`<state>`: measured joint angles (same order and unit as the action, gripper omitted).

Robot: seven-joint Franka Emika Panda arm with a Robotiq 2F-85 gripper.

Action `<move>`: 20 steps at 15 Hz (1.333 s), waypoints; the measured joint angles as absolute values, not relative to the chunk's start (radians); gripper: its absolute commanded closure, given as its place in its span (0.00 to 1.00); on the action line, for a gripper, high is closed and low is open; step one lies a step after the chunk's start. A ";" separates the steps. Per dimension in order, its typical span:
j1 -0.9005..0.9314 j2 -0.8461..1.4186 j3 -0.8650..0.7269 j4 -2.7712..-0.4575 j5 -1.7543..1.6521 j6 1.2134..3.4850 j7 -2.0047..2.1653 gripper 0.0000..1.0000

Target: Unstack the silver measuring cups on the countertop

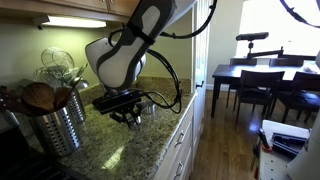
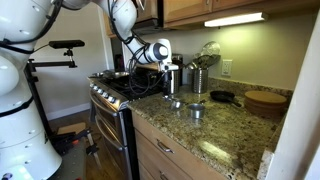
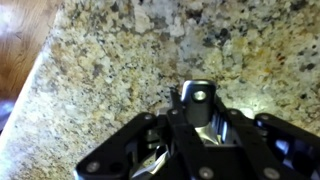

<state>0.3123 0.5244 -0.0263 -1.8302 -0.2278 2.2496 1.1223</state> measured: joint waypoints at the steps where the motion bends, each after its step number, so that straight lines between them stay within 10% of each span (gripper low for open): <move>1: 0.313 0.526 -0.026 -1.829 -0.228 2.250 1.122 0.74; 2: 0.314 0.527 -0.026 -1.829 -0.228 2.250 1.122 0.51; 9: 0.313 0.527 -0.026 -1.828 -0.228 2.249 1.119 0.06; 20: 0.268 0.488 -0.039 -1.852 -0.284 2.248 0.865 0.00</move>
<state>0.2683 0.4876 -0.0388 -1.8519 -0.2835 2.2484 0.8653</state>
